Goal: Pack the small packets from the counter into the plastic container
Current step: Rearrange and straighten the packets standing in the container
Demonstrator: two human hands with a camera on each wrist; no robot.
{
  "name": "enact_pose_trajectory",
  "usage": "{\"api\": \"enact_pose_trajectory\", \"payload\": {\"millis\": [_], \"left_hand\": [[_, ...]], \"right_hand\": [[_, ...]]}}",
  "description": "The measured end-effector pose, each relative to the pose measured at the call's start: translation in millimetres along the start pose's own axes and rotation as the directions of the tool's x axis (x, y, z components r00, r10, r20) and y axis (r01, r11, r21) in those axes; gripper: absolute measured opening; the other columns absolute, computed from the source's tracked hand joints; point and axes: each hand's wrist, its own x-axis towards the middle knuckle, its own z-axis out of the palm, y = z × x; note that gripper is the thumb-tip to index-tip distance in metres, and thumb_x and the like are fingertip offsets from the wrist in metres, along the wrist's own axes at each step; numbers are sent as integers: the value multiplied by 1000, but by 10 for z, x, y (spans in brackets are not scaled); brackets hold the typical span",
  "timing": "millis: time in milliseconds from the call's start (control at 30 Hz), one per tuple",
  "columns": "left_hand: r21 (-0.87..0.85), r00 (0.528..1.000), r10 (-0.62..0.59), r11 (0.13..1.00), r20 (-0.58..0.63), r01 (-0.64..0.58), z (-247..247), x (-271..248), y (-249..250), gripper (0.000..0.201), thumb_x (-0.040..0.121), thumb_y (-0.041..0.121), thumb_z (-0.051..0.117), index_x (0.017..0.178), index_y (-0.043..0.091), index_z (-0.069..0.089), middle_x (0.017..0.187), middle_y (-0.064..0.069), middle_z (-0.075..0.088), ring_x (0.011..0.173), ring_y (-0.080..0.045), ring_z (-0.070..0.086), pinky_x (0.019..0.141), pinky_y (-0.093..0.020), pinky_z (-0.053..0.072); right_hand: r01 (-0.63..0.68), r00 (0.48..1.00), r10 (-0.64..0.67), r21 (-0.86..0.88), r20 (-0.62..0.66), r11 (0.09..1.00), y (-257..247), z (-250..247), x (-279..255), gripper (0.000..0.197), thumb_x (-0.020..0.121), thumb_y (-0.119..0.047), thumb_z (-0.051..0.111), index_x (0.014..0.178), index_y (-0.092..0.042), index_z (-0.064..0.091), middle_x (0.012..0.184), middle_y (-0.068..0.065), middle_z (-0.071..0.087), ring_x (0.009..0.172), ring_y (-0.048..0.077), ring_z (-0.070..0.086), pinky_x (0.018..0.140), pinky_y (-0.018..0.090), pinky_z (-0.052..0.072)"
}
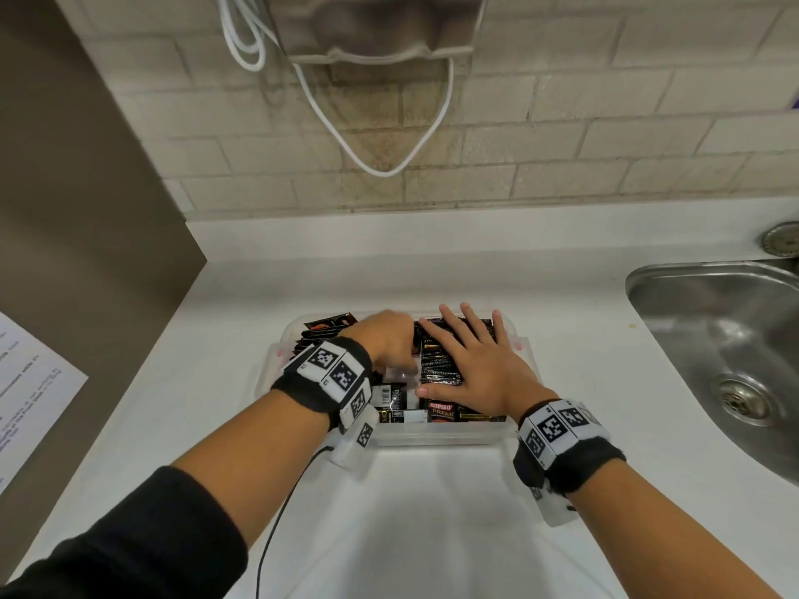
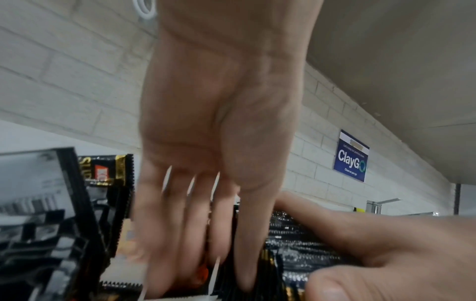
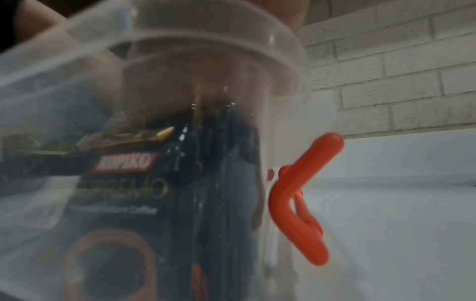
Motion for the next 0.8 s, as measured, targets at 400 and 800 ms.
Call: {"api": "enact_pose_trajectory", "payload": {"millis": [400, 800], "left_hand": [[286, 952, 5, 953, 307, -97, 54, -133, 172, 45, 82, 17, 77, 123, 9, 62, 114, -6, 64, 91, -21, 63, 77, -34, 54], [88, 947, 70, 991, 315, -103, -89, -388, 8, 36, 89, 18, 59, 124, 17, 62, 111, -6, 67, 93, -22, 65, 76, -34, 55]], "right_hand": [[5, 1000, -5, -20, 7, 1000, 6, 8, 4, 100, 70, -96, 13, 152, -46, -12, 165, -3, -12, 150, 24, -20, 117, 62, -10], [7, 1000, -7, -38, 23, 999, 9, -4, -1, 95, 73, -93, 19, 152, -49, -10, 165, -3, -13, 150, 25, -20, 117, 61, -11]]}}
